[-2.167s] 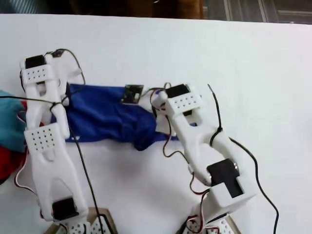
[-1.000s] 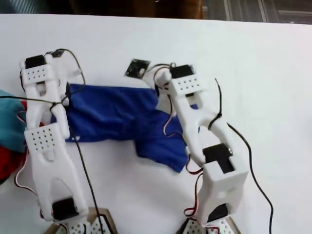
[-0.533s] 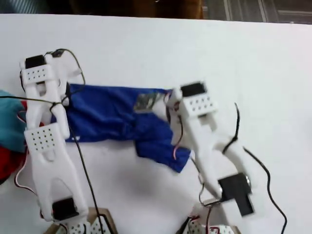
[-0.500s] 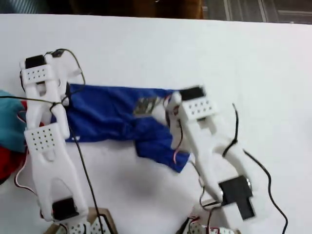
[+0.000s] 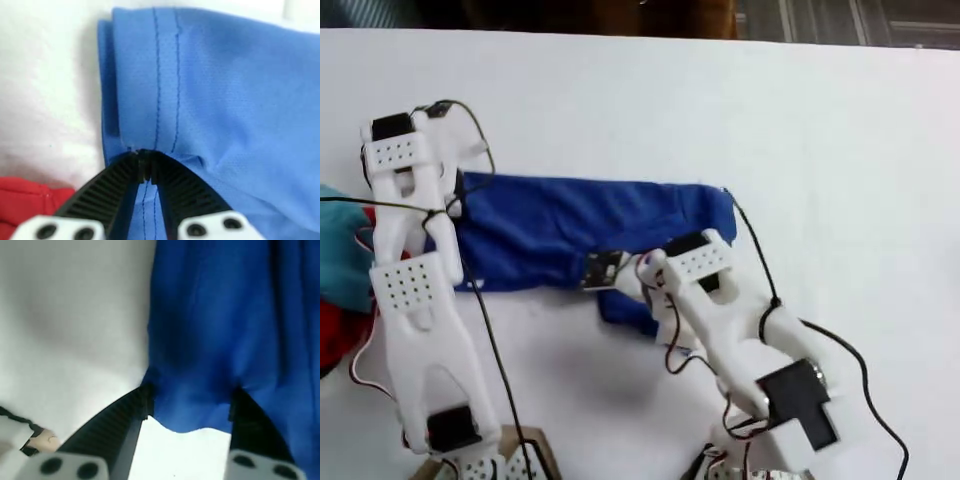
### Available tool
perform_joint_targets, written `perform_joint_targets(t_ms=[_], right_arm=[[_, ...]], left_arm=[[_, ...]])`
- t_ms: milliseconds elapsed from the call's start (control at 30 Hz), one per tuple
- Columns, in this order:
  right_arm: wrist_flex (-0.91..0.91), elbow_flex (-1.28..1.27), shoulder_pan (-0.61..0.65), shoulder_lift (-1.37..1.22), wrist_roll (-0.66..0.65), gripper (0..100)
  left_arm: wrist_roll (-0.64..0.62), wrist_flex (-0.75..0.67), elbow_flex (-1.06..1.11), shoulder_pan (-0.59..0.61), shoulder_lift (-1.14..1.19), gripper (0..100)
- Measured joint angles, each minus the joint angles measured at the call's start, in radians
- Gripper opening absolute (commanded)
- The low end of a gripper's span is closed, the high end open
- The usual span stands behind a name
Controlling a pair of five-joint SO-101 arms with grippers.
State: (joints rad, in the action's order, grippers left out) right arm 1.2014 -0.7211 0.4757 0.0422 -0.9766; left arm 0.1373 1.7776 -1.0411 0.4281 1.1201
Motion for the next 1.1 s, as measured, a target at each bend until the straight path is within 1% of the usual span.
perform_joint_targets(t_ms=[100,167,300,567,800,1100], right_arm=[[-0.015,0.051,-0.008,-0.049,0.003,1.5],[-0.017,0.081,-0.018,-0.075,0.003,3.6],[-0.014,0.115,-0.035,-0.091,0.003,1.9],[0.071,0.206,-0.049,-0.094,0.003,2.0],[0.127,0.365,-0.049,-0.095,0.003,1.9],[0.114,0.486,-0.072,-0.175,0.003,1.9]], left_arm=[[0.0,0.0,0.0,0.0,0.0,3],[0.0,0.0,0.0,0.0,0.0,3],[0.0,0.0,0.0,0.0,0.0,3],[0.0,0.0,0.0,0.0,0.0,3],[0.0,0.0,0.0,0.0,0.0,3],[0.0,0.0,0.0,0.0,0.0,3]])
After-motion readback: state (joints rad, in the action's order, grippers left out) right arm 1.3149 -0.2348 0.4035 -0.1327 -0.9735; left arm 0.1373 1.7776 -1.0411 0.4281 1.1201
